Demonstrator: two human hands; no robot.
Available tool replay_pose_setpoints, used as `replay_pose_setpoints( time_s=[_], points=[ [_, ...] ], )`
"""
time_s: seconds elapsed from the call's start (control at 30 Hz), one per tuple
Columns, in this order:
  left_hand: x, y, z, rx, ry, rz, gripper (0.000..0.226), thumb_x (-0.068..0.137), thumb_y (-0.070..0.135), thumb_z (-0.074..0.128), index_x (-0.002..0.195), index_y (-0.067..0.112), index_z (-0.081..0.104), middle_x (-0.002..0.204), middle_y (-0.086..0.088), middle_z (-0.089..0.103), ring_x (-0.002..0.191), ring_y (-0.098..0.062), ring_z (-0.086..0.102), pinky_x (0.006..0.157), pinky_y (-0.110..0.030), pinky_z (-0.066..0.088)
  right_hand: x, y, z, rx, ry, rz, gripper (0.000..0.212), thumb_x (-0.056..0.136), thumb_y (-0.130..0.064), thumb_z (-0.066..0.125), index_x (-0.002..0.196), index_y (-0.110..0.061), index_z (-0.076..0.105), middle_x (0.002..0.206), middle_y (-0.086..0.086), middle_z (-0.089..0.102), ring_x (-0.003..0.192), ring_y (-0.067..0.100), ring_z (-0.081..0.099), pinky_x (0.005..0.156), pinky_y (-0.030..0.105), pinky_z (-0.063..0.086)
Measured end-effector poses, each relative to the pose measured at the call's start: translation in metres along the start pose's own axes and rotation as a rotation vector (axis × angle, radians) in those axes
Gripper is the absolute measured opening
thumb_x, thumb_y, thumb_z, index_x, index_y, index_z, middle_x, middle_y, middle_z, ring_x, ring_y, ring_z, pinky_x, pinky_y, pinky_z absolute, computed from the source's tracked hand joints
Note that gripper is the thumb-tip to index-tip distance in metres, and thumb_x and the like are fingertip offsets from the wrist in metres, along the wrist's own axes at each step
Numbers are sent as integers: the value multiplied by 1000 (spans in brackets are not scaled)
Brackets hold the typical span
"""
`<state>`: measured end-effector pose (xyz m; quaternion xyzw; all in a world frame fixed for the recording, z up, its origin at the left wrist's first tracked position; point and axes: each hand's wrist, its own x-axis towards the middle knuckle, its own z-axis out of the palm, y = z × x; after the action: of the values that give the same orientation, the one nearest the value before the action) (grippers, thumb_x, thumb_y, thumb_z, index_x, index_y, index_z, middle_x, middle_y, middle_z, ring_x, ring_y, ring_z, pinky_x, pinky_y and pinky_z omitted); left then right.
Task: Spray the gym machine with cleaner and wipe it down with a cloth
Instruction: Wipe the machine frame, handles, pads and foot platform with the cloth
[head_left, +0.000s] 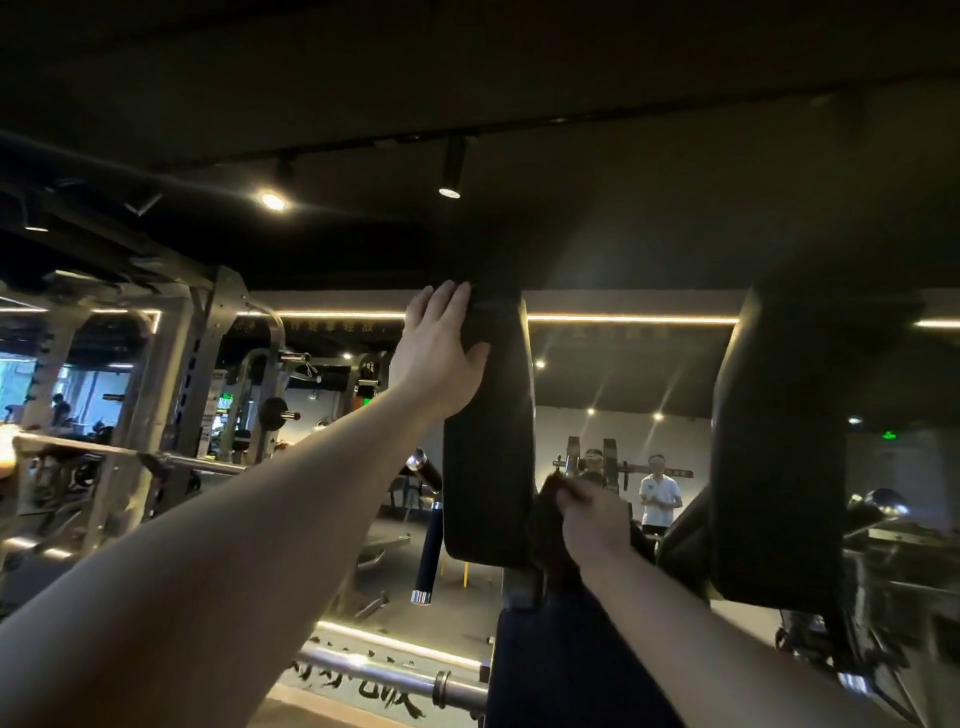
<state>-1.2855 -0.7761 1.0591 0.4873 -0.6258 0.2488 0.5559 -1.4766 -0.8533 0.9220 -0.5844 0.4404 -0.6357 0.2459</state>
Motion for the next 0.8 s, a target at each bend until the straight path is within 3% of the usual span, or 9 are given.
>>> replay_pose_setpoints(
  time_s=[0.07,0.13,0.23,0.33,0.4,0.47,0.6,0.7,0.8],
  points=[
    [-9,3,-9,-13,27,6,68,99,37,63,159,27,32,166,4,23,154,-24,13,122,-51,30,3,-61,-14,67,42,-75,32,103,-16,61,133,-23,64,121,-5,65,117,17,59,100,34,47],
    [-17,11,-16,-131,93,-17,51,98,38,64,146,25,50,151,3,41,138,-20,40,113,-48,44,-1,-112,-22,98,56,-200,42,101,-14,64,141,-22,58,121,-12,59,115,8,54,93,25,42],
    [-21,29,-27,-469,-15,-138,43,97,39,67,137,23,58,129,6,60,115,-12,61,103,-42,54,-13,-166,-26,130,35,-331,36,97,-16,69,132,-23,63,109,-21,59,103,1,55,77,12,39],
    [-20,44,-38,-757,-213,-161,51,94,39,71,141,26,55,128,7,65,117,-13,64,103,-45,55,-24,-193,-18,173,-48,-332,18,98,-19,69,108,-34,66,101,-17,63,94,-1,56,71,17,42],
    [-17,47,-40,-724,-222,-122,54,93,39,72,143,29,54,129,9,65,120,-13,63,104,-45,55,-29,-201,-15,237,-110,-281,15,100,-19,66,104,-33,68,105,-8,67,98,7,61,81,28,53],
    [-14,46,-41,-645,-193,-117,56,94,37,72,145,32,51,131,8,63,123,-14,60,106,-46,53,-32,-207,-14,374,-190,-204,16,102,-17,62,111,-26,71,112,2,70,108,19,64,95,41,56],
    [-3,41,-48,-542,-68,-109,52,93,30,73,140,35,53,128,11,61,124,-14,57,106,-44,51,-27,-217,-15,534,-408,-104,28,106,-12,52,126,-16,70,123,11,72,118,27,66,103,46,54],
    [8,35,-58,-579,33,-137,42,94,14,71,132,27,59,121,9,63,113,-12,61,97,-37,56,-17,-231,-20,440,-506,-159,31,107,-11,49,125,-18,72,124,8,73,119,25,66,99,43,56],
    [27,31,-66,-568,159,-168,39,94,8,69,129,24,62,123,5,63,115,-15,62,96,-37,57,-7,-246,-26,256,-429,-303,31,106,-7,50,126,-17,71,127,4,70,125,22,62,103,40,54]
  ],
)
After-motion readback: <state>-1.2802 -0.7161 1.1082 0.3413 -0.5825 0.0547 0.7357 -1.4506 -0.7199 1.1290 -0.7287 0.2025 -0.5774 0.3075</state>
